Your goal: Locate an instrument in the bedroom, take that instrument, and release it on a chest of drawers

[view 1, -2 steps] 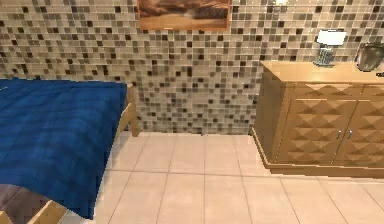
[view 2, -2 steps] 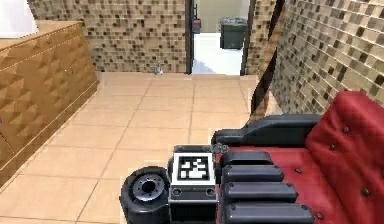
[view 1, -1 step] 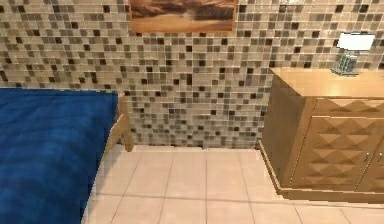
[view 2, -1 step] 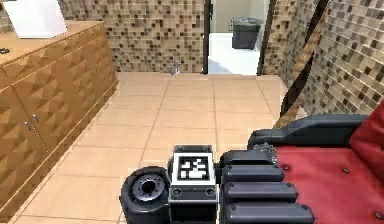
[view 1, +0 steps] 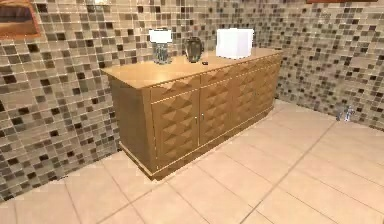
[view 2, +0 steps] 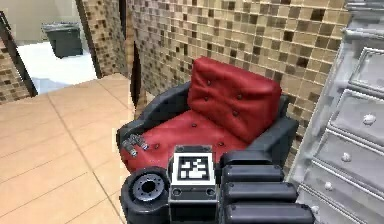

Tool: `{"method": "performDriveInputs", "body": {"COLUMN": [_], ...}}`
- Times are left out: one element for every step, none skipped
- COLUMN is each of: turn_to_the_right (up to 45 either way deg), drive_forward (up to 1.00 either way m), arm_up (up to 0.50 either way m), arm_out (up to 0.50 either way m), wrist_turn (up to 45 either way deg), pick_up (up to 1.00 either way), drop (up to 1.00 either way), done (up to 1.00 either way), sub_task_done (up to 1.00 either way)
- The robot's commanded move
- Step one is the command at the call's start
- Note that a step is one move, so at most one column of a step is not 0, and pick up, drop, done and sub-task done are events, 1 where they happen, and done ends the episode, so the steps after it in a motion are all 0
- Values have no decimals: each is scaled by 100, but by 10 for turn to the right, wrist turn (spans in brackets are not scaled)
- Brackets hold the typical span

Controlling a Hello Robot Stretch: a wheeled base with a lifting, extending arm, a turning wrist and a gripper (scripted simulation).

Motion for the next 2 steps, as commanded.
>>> {"method": "performDriveInputs", "body": {"turn_to_the_right": [270,0], "drive_forward": [0,100], "arm_up": [0,0], "arm_out": [0,0], "wrist_turn": [0,0], "pick_up": [0,0], "drop": [0,0], "done": [0,0], "sub_task_done": [0,0]}}
